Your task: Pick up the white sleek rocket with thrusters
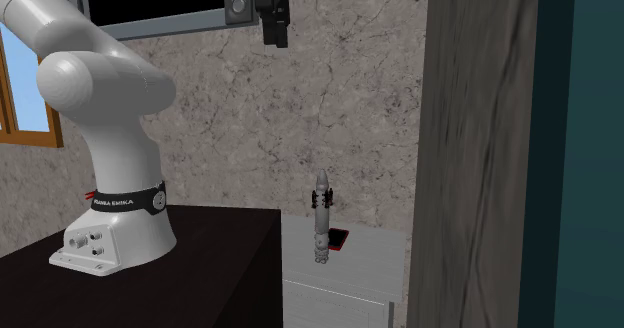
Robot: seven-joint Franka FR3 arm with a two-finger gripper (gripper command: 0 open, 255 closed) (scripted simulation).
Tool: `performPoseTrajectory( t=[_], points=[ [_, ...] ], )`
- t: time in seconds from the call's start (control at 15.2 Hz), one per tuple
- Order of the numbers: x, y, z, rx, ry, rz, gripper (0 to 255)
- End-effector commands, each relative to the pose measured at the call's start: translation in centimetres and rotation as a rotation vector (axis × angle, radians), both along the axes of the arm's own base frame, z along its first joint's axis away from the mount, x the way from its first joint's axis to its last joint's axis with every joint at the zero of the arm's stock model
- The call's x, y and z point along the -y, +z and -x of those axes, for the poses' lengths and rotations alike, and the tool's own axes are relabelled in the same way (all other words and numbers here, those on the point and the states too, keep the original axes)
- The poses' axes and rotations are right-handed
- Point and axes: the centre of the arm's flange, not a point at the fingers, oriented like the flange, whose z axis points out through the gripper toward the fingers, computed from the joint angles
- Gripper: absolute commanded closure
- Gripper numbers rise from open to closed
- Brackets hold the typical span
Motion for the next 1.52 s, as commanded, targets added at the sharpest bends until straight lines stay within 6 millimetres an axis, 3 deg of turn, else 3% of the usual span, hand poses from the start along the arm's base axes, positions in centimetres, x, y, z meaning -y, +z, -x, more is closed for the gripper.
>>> performPoseTrajectory(
  t=[0.0, 0.73, 1.45],
  points=[
    [0.0, 0.0, 0.0, 0.0, 0.0, 0.0, 0],
    [-12.0, -9.1, -7.2, -0.222, -0.102, 0.09, 0],
    [-22.4, -20.6, -13.3, -0.443, -0.204, 0.18, 0]
  ],
)
